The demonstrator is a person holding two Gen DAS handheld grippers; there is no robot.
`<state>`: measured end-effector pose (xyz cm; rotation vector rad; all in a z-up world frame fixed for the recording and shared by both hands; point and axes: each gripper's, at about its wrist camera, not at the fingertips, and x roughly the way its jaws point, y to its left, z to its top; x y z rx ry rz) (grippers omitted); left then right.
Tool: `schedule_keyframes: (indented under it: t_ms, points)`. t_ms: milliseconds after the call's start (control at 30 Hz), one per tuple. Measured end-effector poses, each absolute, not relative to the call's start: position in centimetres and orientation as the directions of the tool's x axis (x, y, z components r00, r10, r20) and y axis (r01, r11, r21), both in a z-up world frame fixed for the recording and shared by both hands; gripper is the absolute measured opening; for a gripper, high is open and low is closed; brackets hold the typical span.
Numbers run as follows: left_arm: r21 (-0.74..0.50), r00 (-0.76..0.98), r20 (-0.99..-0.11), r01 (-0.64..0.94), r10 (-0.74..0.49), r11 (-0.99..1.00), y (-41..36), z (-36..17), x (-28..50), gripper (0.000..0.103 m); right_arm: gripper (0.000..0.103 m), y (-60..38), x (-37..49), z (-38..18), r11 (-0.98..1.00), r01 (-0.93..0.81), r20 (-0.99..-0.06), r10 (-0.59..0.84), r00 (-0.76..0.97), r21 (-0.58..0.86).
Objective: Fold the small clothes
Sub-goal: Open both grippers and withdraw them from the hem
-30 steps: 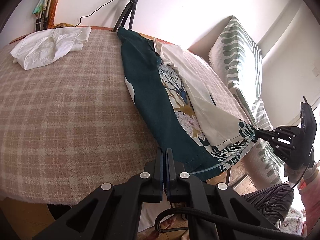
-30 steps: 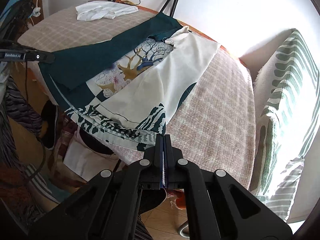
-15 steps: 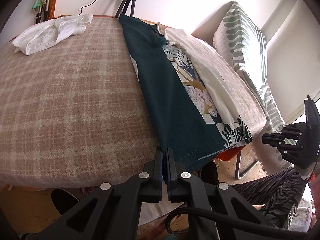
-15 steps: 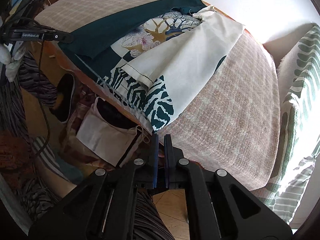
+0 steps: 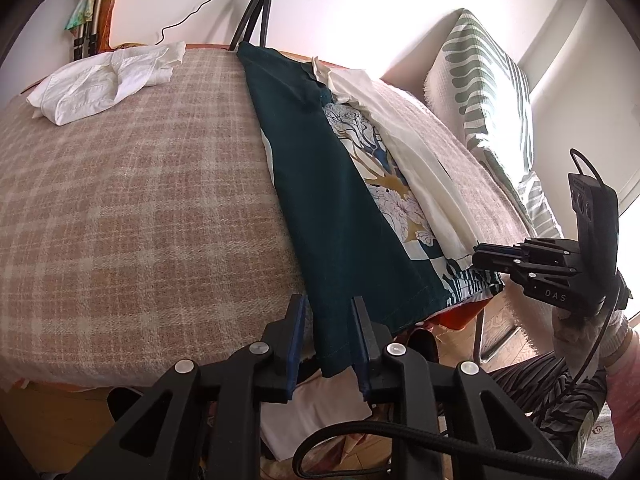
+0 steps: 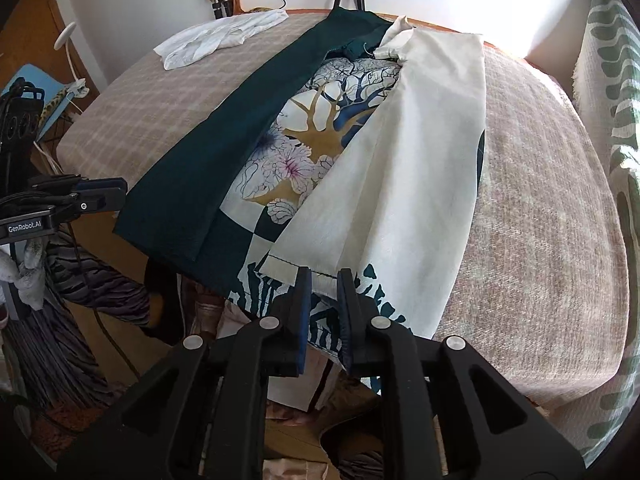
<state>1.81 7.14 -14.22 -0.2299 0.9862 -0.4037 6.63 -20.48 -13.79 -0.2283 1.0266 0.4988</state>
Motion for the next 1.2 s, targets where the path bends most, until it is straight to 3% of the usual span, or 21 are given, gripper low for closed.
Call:
schedule_keyframes:
  t_ms: [33,67,133,167,200,233,333,600,667,733,833,900,1000,1100,1200]
  points:
    - [-0.368,0.484,-0.760,0.227,-0.433,0.901,7.1,-14.4,1.8,0.021,0.033,-20.5,6.8,-13.8,0.869,-0.493,-0.860,0.284,0.424,0.044]
    - [-0.371,0.482,-0.760,0.228,-0.436,0.900,7.1,-14.5,1.9,0.021,0.037,-20.5,6.9,-13.9,0.871,-0.488,-0.862,0.285,0.420,0.050]
    - [-0.375,0.479,-0.760,0.229,-0.439,0.898,7.0,-14.7,2.0,0.021,0.038,-20.2,7.1,-14.3,0.867,-0.494,-0.866,0.293,0.405,0.062]
    - [-0.375,0.480,-0.760,0.229,-0.439,0.898,7.0,-14.7,2.1,0.021,0.036,-20.0,7.1,-14.6,0.865,-0.498,-0.872,0.281,0.400,0.050]
    - [-0.375,0.481,-0.759,0.228,-0.439,0.899,7.1,-14.7,2.1,0.021,0.020,-19.7,7.2,-15.1,0.867,-0.497,-0.880,0.251,0.402,0.021]
    - [-0.376,0.484,-0.757,0.227,-0.439,0.898,7.2,-14.6,2.1,0.021,0.012,-19.6,7.1,-15.4,0.867,-0.499,-0.887,0.228,0.402,-0.003]
    - [-0.378,0.494,-0.751,0.221,-0.437,0.899,7.6,-14.4,2.1,0.021,0.006,-19.3,6.7,-14.9,0.846,-0.532,-0.883,0.231,0.410,-0.026]
    - [-0.394,0.501,-0.745,0.204,-0.441,0.896,8.4,-14.5,2.4,0.021,0.006,-17.8,5.4,-10.8,0.773,-0.634,-0.850,0.322,0.416,-0.017]
    - [-0.393,0.501,-0.745,0.206,-0.441,0.896,8.3,-14.4,2.4,0.021,0.013,-17.0,5.5,-11.5,0.742,-0.669,-0.871,0.356,0.337,0.045]
    - [-0.389,0.503,-0.745,0.204,-0.437,0.898,8.4,-14.3,2.3,0.022,0.031,-16.9,5.1,-12.0,0.706,-0.692,-0.867,0.431,0.249,0.152]
    - [-0.402,0.506,-0.742,0.189,-0.440,0.896,8.8,-14.3,2.2,0.032,0.031,-18.4,4.4,-11.4,0.717,-0.671,-0.842,0.469,0.267,0.187]
    - [-0.414,0.499,-0.743,0.182,-0.447,0.892,9.1,-14.5,2.4,0.034,0.032,-20.5,4.8,-11.2,0.798,-0.590,-0.849,0.394,0.352,0.126]
    - [-0.442,0.469,-0.750,0.169,-0.466,0.881,9.0,-15.1,2.7,0.042,0.050,-24.0,6.2,-12.1,0.904,-0.421,-0.881,0.257,0.397,0.074]
    - [-0.456,0.436,-0.759,0.173,-0.483,0.873,8.3,-15.6,2.8,0.042,0.050,-26.2,6.9,-13.7,0.933,-0.346,-0.907,0.228,0.355,0.099]
    - [-0.451,0.431,-0.763,0.177,-0.481,0.875,7.6,-15.7,2.9,0.049,0.050,-27.1,7.4,-15.0,0.944,-0.317,-0.917,0.207,0.342,0.095]
